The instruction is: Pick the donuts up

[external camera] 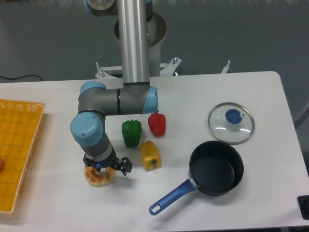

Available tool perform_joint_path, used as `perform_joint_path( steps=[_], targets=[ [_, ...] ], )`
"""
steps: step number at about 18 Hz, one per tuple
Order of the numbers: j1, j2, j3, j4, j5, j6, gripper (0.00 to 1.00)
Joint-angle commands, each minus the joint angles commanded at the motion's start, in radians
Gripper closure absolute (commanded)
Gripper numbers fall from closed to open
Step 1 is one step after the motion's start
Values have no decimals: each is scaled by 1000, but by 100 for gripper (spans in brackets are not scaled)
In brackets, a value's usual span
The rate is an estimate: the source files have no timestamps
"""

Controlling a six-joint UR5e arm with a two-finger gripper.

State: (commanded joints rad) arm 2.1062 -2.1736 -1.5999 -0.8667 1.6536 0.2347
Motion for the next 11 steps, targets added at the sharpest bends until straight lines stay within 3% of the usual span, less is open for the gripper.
perform_joint_path(
  steps=[4,11],
  targets=[
    [0,-8,-5,0,0,5,0],
    [2,-8,-5,2,-3,12,25]
  ],
)
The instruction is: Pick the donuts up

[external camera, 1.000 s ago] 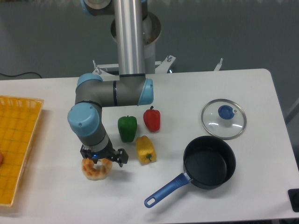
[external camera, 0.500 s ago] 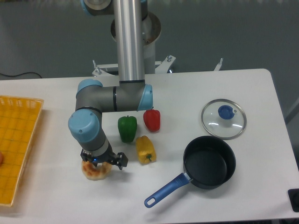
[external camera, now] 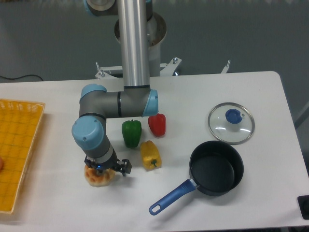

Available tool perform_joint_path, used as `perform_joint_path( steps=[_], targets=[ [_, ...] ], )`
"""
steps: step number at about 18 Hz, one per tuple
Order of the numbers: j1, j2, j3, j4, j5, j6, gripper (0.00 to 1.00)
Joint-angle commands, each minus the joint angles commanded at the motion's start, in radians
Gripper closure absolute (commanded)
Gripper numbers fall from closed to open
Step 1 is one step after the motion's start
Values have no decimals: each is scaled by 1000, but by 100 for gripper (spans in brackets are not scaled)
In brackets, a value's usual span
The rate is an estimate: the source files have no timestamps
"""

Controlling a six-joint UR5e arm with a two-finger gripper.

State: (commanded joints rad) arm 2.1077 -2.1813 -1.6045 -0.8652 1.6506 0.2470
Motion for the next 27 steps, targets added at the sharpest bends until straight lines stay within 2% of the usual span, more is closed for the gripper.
perform_joint_path(
  steps=[1,3,9,16,21,27],
  targets=[
    [0,0,0,2,0,2,30],
    [2,0,-3,5,0,21,31],
    [2,8,-5,3,0,32,56],
    [2,20,-5,2,2,29,71],
    [3,31,-5,0,0,31,72],
    [12,86,3,-14,3,35,72]
  ],
)
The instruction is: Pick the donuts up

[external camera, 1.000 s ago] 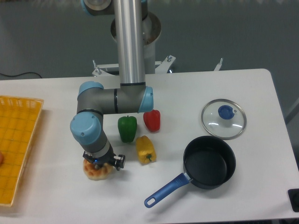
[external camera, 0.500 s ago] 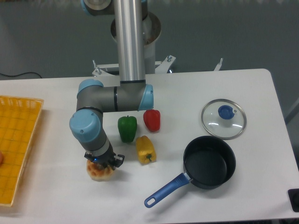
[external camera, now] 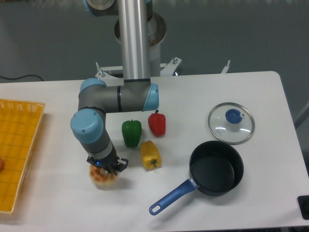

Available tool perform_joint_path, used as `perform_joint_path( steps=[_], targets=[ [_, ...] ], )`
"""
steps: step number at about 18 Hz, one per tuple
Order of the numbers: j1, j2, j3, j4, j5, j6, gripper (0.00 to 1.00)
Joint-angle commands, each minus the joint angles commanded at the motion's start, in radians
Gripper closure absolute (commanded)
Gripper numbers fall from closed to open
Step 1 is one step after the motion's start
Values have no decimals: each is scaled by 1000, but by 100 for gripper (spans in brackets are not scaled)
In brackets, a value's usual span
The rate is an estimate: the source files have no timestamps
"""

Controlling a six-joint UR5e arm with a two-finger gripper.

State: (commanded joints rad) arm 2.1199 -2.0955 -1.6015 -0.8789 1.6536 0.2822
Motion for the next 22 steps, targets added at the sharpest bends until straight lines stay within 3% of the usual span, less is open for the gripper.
perform_joint_path(
  steps=[5,18,22],
  targets=[
    [29,61,0,-15,0,121,72],
    [179,175,3,-256,5,442,72],
    [232,190,3,-281,5,508,72]
  ],
)
